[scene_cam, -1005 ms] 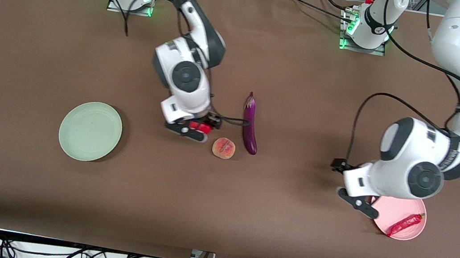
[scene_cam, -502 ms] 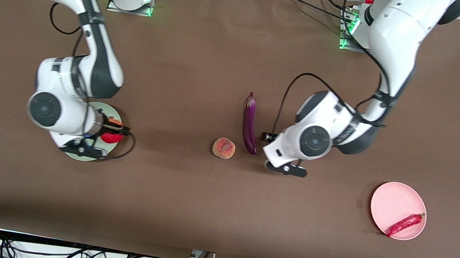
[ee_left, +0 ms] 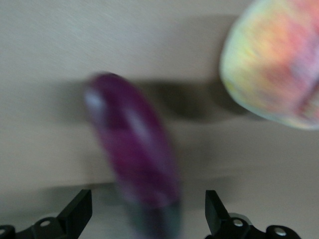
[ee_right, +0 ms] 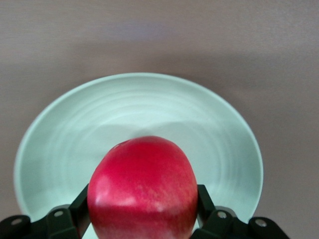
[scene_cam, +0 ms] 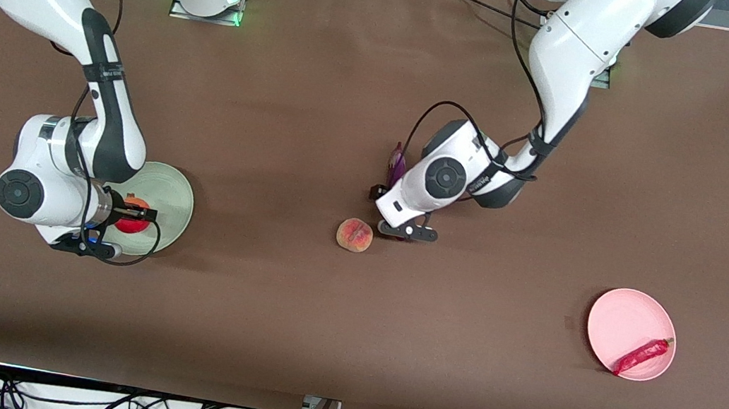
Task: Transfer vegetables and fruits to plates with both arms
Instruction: 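Set the apple on the green plate while the left gripper grasps the eggplant, then carry the eggplant to the pink plate while the right gripper grasps the peach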
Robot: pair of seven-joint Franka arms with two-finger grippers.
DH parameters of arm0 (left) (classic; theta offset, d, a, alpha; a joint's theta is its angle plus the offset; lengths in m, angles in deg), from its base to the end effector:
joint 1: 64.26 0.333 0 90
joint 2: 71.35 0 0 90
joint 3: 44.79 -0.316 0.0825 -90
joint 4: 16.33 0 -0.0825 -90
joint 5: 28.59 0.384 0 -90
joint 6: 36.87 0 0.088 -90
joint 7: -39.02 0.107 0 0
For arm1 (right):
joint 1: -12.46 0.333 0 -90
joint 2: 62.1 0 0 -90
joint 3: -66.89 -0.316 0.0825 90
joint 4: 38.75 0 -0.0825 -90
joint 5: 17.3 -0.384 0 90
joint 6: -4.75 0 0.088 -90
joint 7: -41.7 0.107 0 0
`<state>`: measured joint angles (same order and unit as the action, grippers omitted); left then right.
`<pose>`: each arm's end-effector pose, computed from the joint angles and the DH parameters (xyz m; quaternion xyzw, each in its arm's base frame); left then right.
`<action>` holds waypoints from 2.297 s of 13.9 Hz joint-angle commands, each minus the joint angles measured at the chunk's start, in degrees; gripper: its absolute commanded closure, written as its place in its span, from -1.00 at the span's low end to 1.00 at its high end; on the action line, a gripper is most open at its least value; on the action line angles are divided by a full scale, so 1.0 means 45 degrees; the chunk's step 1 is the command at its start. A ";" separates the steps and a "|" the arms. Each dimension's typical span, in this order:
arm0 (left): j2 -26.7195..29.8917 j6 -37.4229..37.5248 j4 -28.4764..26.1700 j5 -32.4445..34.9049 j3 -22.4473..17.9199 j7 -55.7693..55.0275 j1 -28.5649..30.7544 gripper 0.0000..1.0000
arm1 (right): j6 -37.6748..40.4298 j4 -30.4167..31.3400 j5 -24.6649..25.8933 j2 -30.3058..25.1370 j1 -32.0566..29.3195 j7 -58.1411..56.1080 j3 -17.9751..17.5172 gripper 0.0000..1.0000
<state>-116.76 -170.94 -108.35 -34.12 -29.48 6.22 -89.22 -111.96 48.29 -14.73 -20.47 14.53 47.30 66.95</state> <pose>0.5390 -0.4290 0.1728 0.9915 0.0059 -0.0916 0.0926 0.6866 0.0217 0.2160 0.9942 -0.0189 -0.1027 0.0261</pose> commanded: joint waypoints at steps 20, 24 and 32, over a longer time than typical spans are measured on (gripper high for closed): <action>0.2026 0.8115 0.2126 0.8179 -0.0765 0.5892 0.3901 0.88 | -0.2378 -0.0632 -0.0552 -0.0873 0.3636 0.5759 -0.1965 -1.00; 0.1323 0.6091 0.2265 0.9058 -0.0765 0.8706 0.5797 0.87 | -0.5560 -0.0612 -0.0338 -0.0016 0.5688 0.8537 -0.1849 -1.00; -0.0104 0.0830 0.2382 1.0447 -0.2053 1.2971 0.6700 0.35 | -0.8320 -0.0593 0.0561 0.1587 0.8250 1.0299 0.0123 -1.00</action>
<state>-115.18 -166.04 -100.13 10.98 -37.90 61.75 -58.75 -147.17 45.79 -13.56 -14.29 50.20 92.18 65.66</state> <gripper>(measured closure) 0.612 0.000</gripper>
